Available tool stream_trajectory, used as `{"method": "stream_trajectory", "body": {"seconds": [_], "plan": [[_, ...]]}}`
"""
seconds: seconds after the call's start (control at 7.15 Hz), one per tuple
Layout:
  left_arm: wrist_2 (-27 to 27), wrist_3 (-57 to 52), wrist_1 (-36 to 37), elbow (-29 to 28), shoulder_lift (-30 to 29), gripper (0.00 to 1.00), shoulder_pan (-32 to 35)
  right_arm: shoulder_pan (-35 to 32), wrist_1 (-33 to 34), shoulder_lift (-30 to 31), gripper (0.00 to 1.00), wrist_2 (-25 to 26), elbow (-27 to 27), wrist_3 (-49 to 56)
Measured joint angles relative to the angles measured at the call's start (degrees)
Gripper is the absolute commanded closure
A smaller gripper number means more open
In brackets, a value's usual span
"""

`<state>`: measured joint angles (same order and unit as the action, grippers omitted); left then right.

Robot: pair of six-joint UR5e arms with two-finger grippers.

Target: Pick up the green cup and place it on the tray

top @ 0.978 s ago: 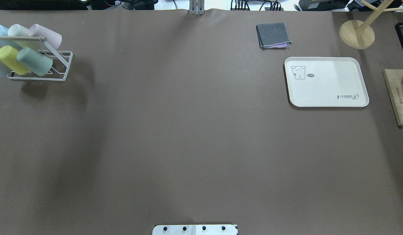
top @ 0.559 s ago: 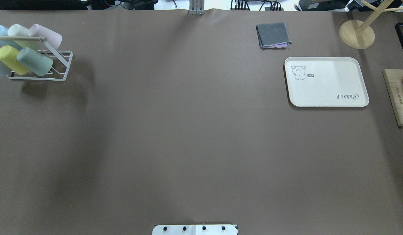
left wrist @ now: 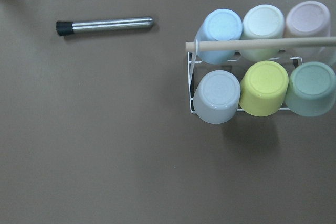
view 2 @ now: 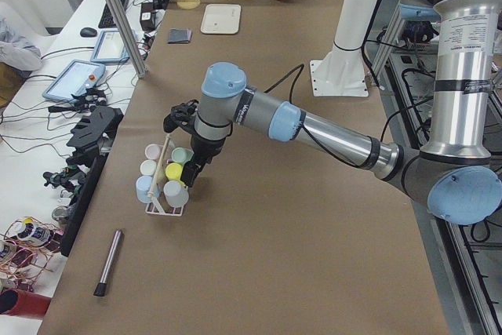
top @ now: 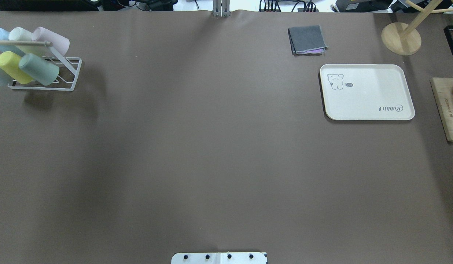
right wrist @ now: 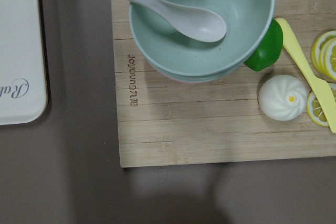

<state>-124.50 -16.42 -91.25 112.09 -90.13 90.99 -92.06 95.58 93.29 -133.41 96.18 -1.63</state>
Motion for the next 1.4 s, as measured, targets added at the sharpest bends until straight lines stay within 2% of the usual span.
{"method": "stream_trajectory", "body": {"seconds": [0.42,0.56,0.84,0.98,1.26,1.4], "plan": [[13.7,-24.8,-5.0,1.3,-4.1,0.02,-6.4,0.2,-0.5,-0.1,0.00,0.0,-0.7,0.1],[19.2,-31.1,-9.3,1.6,-4.1,0.02,-9.0,0.2,-2.1,0.0,0.00,-0.1,-1.4,0.2],[29.7,-43.4,-18.5,1.8,-2.9,0.02,-14.5,1.2,-9.5,0.9,0.00,0.1,-3.6,-0.5],[35.3,-50.2,-22.0,1.7,-2.3,0.02,-17.8,3.5,-14.1,0.7,0.00,0.3,-4.5,-4.0],[47.0,-61.3,-26.5,1.5,-1.3,0.02,-26.2,10.4,-23.9,-1.0,0.00,0.4,-4.5,-20.6],[53.4,-64.3,-27.5,1.4,-0.8,0.02,-31.0,13.5,-26.2,-3.2,0.00,0.3,-4.3,-27.5]]}}
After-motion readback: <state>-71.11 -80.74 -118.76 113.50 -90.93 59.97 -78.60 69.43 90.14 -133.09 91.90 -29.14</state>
